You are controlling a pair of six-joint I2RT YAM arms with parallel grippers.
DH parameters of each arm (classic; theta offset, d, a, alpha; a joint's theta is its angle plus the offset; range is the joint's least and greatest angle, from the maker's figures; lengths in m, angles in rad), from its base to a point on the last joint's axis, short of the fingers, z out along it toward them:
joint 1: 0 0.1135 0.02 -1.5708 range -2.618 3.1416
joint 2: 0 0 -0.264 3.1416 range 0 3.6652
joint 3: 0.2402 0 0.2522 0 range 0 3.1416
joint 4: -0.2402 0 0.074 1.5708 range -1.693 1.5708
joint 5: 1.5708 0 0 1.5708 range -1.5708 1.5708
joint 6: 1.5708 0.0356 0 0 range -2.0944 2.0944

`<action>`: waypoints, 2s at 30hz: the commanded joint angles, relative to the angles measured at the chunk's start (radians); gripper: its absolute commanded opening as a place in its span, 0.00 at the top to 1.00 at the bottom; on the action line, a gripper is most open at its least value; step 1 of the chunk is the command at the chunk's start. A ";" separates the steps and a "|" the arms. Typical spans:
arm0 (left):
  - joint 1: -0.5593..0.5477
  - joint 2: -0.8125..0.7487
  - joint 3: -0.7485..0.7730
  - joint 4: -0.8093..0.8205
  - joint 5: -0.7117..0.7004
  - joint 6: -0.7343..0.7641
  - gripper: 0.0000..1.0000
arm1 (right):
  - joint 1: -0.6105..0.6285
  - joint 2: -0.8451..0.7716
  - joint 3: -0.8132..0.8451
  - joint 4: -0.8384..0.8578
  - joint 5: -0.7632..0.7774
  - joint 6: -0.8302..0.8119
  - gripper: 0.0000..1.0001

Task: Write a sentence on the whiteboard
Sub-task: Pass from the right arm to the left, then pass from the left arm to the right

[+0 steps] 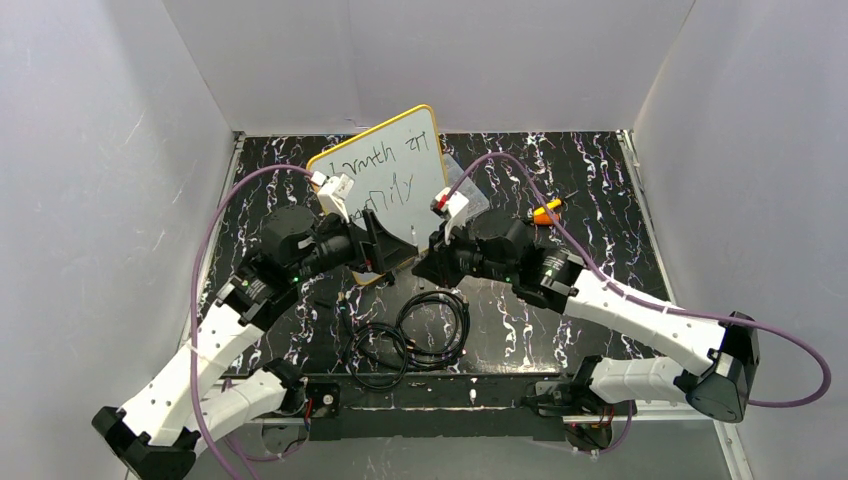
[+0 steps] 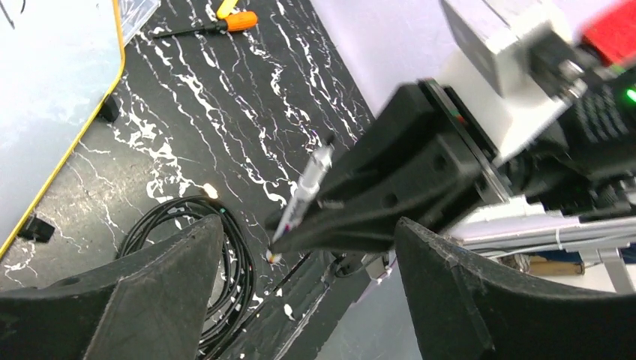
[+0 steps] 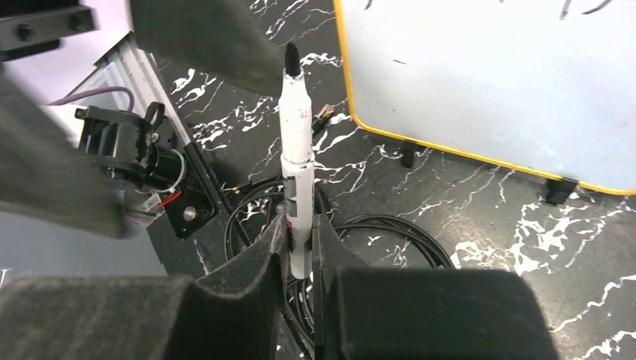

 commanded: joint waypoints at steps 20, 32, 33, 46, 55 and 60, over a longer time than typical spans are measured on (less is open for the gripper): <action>-0.135 0.088 -0.048 0.102 -0.203 -0.082 0.67 | 0.092 0.022 0.067 0.074 0.151 -0.012 0.99; -0.134 0.066 -0.116 0.316 -0.259 -0.312 1.00 | 0.093 -0.130 -0.101 0.243 0.244 -0.005 0.45; -0.135 0.055 -0.120 0.323 -0.277 -0.331 1.00 | 0.093 -0.152 -0.136 0.296 0.248 0.001 0.41; -0.135 -0.030 -0.160 0.402 -0.411 -0.516 1.00 | 0.097 -0.141 -0.399 0.971 0.230 0.126 0.37; -0.134 -0.035 -0.180 0.432 -0.419 -0.556 1.00 | 0.099 -0.109 -0.411 1.126 0.248 0.092 0.37; -0.135 -0.030 -0.181 0.452 -0.406 -0.571 1.00 | 0.099 -0.080 -0.385 1.137 0.238 0.089 0.46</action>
